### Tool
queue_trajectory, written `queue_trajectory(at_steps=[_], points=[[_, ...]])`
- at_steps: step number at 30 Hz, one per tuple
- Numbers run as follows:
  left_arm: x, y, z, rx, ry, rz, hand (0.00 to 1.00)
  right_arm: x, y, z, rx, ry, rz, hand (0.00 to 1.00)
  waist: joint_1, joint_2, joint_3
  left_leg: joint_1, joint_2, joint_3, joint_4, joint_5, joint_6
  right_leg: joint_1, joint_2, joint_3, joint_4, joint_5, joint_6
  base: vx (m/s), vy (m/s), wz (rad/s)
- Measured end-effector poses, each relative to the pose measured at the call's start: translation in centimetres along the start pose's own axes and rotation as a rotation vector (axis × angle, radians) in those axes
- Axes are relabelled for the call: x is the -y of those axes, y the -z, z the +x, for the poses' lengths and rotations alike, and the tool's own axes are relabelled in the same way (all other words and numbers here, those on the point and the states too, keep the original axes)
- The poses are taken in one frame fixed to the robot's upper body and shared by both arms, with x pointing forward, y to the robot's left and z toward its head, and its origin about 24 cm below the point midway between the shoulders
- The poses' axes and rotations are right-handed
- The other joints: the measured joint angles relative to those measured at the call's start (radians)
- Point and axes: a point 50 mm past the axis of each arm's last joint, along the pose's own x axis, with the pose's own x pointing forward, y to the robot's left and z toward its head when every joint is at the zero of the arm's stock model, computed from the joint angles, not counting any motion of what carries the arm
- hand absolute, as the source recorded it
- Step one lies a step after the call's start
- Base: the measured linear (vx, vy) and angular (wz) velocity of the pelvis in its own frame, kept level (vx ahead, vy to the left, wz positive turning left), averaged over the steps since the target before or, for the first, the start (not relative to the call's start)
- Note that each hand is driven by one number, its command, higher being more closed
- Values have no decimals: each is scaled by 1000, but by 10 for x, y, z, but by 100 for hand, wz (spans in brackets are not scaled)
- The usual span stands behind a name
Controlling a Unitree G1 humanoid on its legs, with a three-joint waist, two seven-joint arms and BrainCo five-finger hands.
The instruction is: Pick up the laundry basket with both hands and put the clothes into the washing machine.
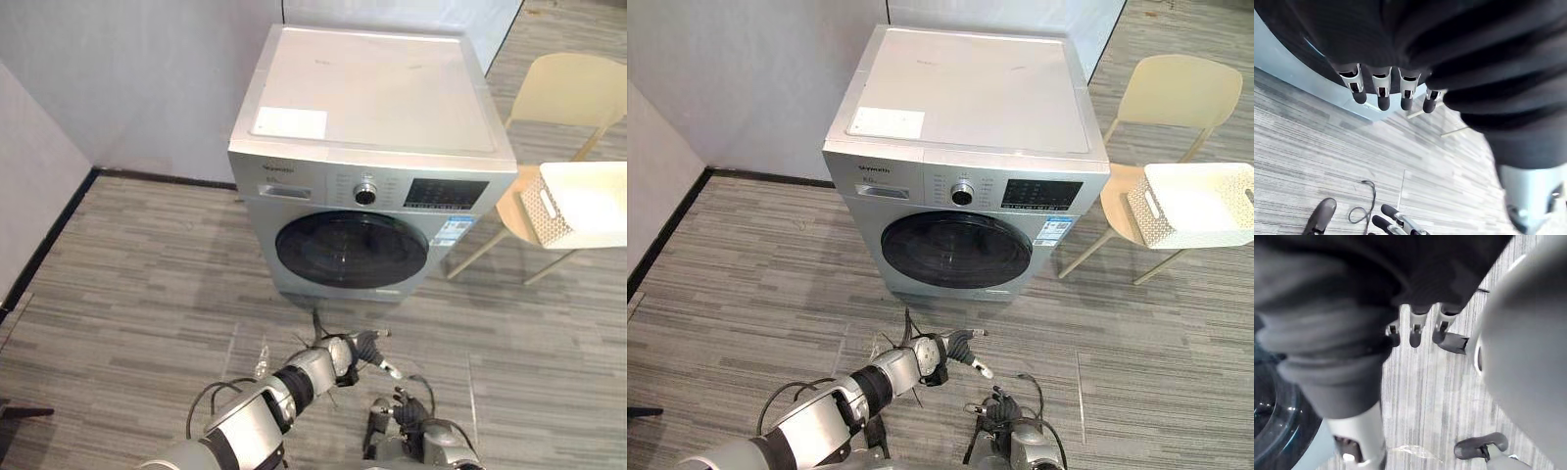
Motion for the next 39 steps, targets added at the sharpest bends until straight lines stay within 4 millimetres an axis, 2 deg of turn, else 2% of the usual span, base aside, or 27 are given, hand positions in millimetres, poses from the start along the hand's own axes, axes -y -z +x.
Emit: queue_trajectory(at_steps=[2,5,8,14,15,17,19,20,22,24,25,26,27,28,29,30,31,32,34,35,36,38,39], points=[[0,13,-3,-33,15,5,0,4,2,0,-8,15,21,0,-2,1,0,14,-3,-2,1,-1,0,21,1,-9,-18,10,-5,97,-1,2],[7,45,-12,-105,20,-25,0,9,6,-1,-22,35,19,0,-5,3,-1,20,-7,-15,5,-4,1,39,0,-24,-22,9,-2,106,-3,13],[15,66,-19,-154,26,-51,0,9,6,-1,-24,37,21,0,-4,3,-1,26,-10,-20,5,-5,1,51,-4,-32,-22,5,3,52,6,9],[36,125,-48,-299,-120,-302,0,9,7,-1,-20,69,24,0,3,3,-1,43,-14,-50,4,-9,2,87,-9,-62,-23,-3,12,8,9,14],[48,143,-61,-340,-157,-394,0,10,9,-2,-22,74,26,0,6,2,-2,54,-17,-55,2,-11,6,105,-13,-74,-23,-14,21,-3,12,17],[61,160,-76,-385,-211,-520,0,11,11,-3,-20,78,27,0,12,1,-3,64,-25,-67,3,-18,8,123,-22,-83,-23,-25,33,9,41,21],[77,182,-101,-437,-329,-719,0,19,22,-7,-38,104,43,0,46,-5,-19,62,-47,-86,6,-36,25,136,-48,-106,-22,-35,43,44,81,30],[81,187,-108,-447,-363,-765,0,22,26,-8,-47,112,50,0,54,-6,-24,60,-54,-93,6,-40,33,135,-56,-109,-14,-39,48,70,82,41],[100,207,-135,-512,-482,-927,0,30,38,-13,-71,144,96,0,66,-8,-36,63,-95,-136,7,-53,51,142,-104,-140,53,-65,79,106,107,57],[112,221,-155,-574,-584,-1053,0,33,43,-15,-74,164,144,0,74,-14,-40,54,-117,-175,44,-69,73,148,-151,-161,122,-94,79,135,143,67],[117,226,-163,-601,-646,-1125,0,32,45,-16,-75,166,161,0,90,-14,-43,29,-134,-216,80,-83,82,148,-160,-136,165,-112,47,135,139,79],[116,228,-166,-610,-677,-1148,0,32,46,-16,-75,167,175,0,91,-11,-45,22,-135,-244,95,-87,85,148,-156,-111,186,-125,17,145,77,122],[110,233,-171,-609,-728,-1170,0,32,47,-16,-76,170,195,0,87,-5,-45,-4,-132,-322,120,-87,87,143,-112,16,217,-199,-55,98,-23,142],[106,234,-172,-600,-748,-1173,0,32,48,-17,-76,171,205,0,82,0,-42,-23,-127,-363,131,-85,87,144,-68,109,228,-235,-59,107,-148,193],[101,236,-174,-583,-780,-1192,0,33,52,-18,-81,177,228,0,83,-18,-41,-51,-140,-427,157,-83,86,145,3,248,242,-306,-57,54,-221,187],[104,236,-174,-573,-795,-1248,0,33,51,-18,-72,183,235,0,88,-32,-44,-72,-163,-488,177,-80,82,152,45,342,247,-363,-79,44,-220,174],[107,234,-173,-567,-800,-1281,0,34,50,-18,-67,192,239,0,89,-35,-45,-78,-173,-514,182,-77,77,157,49,362,255,-382,-90,10,-201,190],[114,229,-168,-544,-802,-1361,0,35,48,-18,-54,195,240,0,93,-36,-43,-86,-191,-602,176,-53,53,186,59,328,266,-402,-74,-19,-162,155],[118,222,-160,-519,-789,-1405,0,34,47,-17,-51,192,240,0,97,-30,-39,-89,-190,-654,153,-27,38,201,67,268,262,-413,-62,-65,-157,125],[121,214,-152,-492,-778,-1456,0,30,45,-16,-44,180,233,0,114,-12,-38,-103,-183,-696,129,8,24,204,77,212,255,-416,-62,-137,-160,114],[122,207,-145,-471,-769,-1480,0,30,43,-16,-33,176,228,0,117,-5,-33,-118,-174,-708,116,30,21,203,91,175,255,-415,-64,-183,-157,137],[127,200,-140,-454,-766,-1517,0,25,38,-15,-15,162,216,0,122,12,-23,-145,-148,-670,114,40,43,204,110,101,264,-418,-72,-177,-77,113],[125,200,-141,-444,-778,-1524,0,24,32,-14,8,159,213,0,115,13,-18,-172,-114,-526,143,23,69,212,108,45,266,-420,-75,-166,-27,118]])
